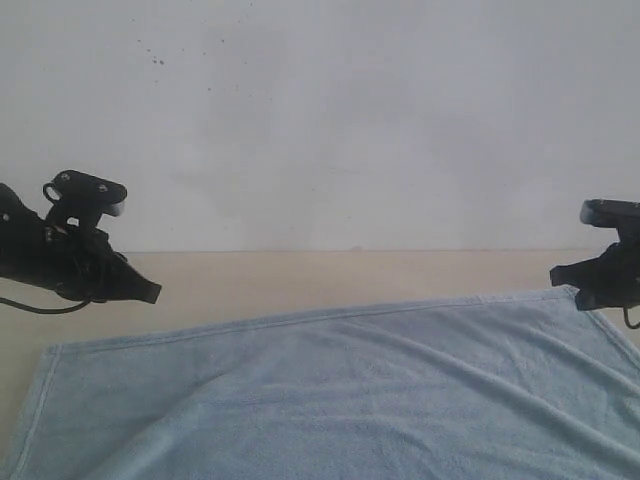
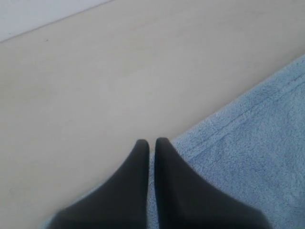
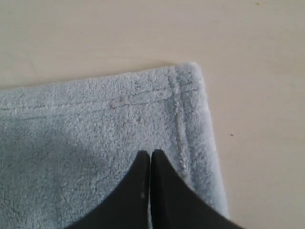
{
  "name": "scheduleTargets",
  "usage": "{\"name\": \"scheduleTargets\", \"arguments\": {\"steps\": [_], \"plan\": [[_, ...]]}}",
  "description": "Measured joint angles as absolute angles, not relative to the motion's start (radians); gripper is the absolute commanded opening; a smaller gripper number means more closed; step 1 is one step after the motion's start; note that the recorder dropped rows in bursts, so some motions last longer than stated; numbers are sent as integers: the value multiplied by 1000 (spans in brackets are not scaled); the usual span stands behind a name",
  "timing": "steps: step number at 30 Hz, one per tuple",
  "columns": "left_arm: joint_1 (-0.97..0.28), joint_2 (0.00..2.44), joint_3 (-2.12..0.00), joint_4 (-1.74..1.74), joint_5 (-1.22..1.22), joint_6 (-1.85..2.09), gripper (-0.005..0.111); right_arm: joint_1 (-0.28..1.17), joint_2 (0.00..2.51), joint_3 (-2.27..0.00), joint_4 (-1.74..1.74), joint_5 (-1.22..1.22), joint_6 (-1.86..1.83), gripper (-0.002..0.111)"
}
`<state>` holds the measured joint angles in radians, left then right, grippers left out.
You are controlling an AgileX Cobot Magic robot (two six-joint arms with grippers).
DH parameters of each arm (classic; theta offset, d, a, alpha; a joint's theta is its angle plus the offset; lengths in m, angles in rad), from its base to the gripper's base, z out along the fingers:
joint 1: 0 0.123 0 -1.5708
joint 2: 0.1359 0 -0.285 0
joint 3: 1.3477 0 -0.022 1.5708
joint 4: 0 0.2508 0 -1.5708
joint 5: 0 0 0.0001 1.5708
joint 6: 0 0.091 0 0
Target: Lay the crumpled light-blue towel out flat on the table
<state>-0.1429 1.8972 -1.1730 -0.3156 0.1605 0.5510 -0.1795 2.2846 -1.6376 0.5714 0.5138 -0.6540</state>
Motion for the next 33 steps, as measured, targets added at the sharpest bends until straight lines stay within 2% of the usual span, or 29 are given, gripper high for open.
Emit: {"name": "scheduleTargets", "arguments": {"steps": [15,25,29,33], "plan": [[-143,1897,-1173,-322,174,551,4,-179,2371,-1707,619,458,-705,0],[-143,1861,-1173,-322,211,481,4,-179,2202,-1760,721,682,-703,0],[-125,1882,-1073,-322,222,462,4,-177,2136,-1638,744,687,-703,0],[-51,1909,-1015,-322,168,459,4,-177,2082,-1564,747,624,-703,0]]}}
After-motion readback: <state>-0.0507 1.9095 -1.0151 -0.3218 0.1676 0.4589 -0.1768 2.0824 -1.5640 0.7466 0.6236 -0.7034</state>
